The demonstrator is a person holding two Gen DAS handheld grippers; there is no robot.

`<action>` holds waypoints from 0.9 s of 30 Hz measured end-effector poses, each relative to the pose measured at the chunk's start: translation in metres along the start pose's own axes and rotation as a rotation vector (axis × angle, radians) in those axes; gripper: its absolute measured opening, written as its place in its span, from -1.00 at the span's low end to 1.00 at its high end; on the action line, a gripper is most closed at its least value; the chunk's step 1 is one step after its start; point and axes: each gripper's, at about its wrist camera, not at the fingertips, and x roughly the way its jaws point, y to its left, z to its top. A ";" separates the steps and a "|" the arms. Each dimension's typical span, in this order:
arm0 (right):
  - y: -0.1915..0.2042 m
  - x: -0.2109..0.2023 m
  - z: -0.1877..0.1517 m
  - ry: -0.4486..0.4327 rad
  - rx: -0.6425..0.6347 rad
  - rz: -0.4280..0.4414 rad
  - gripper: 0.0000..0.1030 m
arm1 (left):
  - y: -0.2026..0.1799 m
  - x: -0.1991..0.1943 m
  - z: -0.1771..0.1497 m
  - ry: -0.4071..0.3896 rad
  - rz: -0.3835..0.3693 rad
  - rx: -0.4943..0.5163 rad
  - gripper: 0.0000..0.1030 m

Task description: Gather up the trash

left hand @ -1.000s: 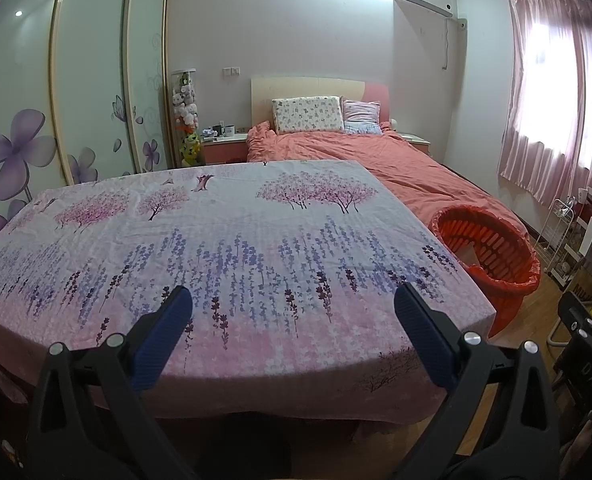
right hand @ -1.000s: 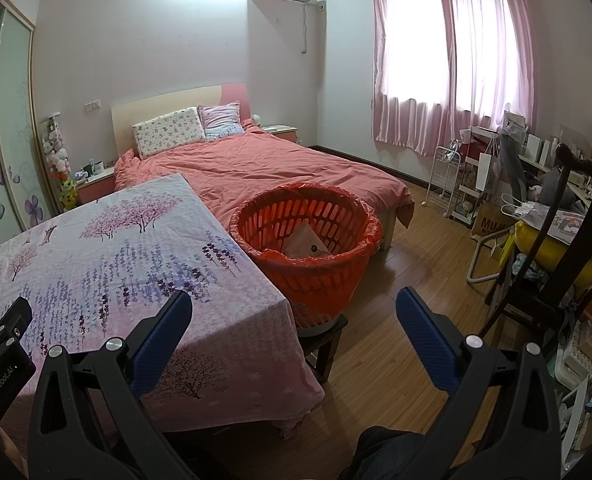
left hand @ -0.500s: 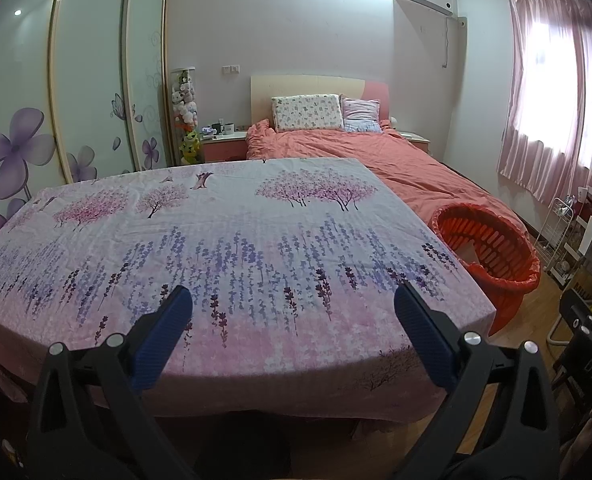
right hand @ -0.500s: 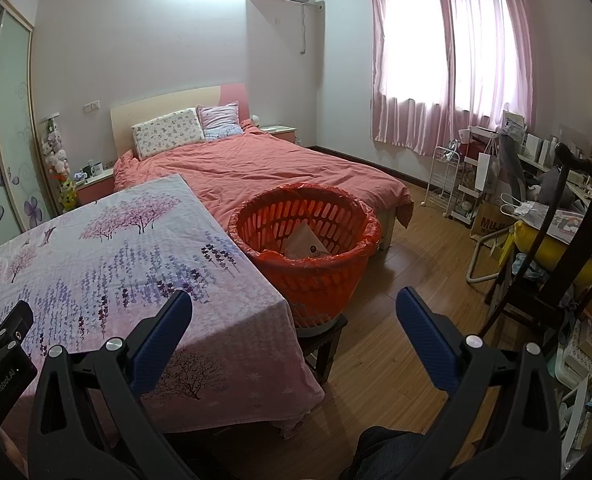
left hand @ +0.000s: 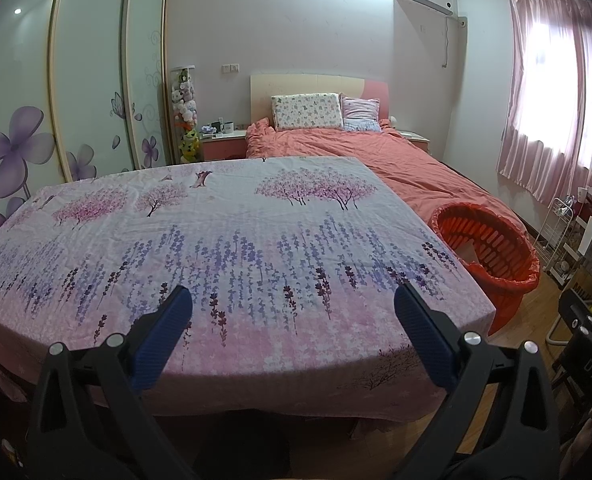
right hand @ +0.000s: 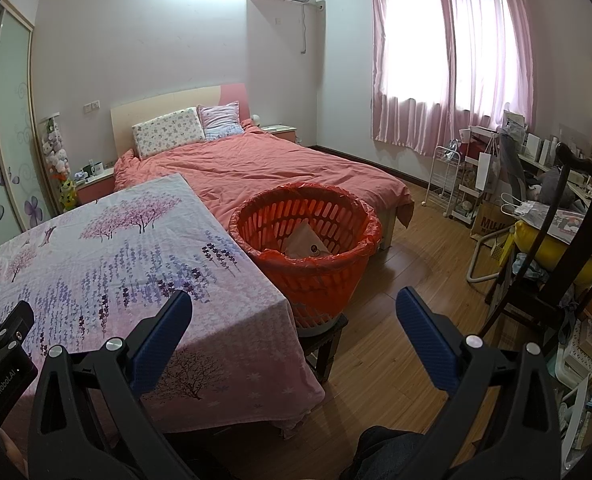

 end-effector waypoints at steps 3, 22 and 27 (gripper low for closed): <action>-0.001 0.000 0.000 0.000 0.000 0.000 0.96 | 0.000 0.000 -0.001 0.001 -0.001 0.000 0.92; -0.001 0.000 0.000 0.001 0.001 0.001 0.96 | 0.000 0.000 0.000 0.001 0.000 0.000 0.92; 0.000 -0.001 0.000 0.001 0.001 0.001 0.96 | 0.000 0.001 -0.002 0.001 0.003 0.003 0.92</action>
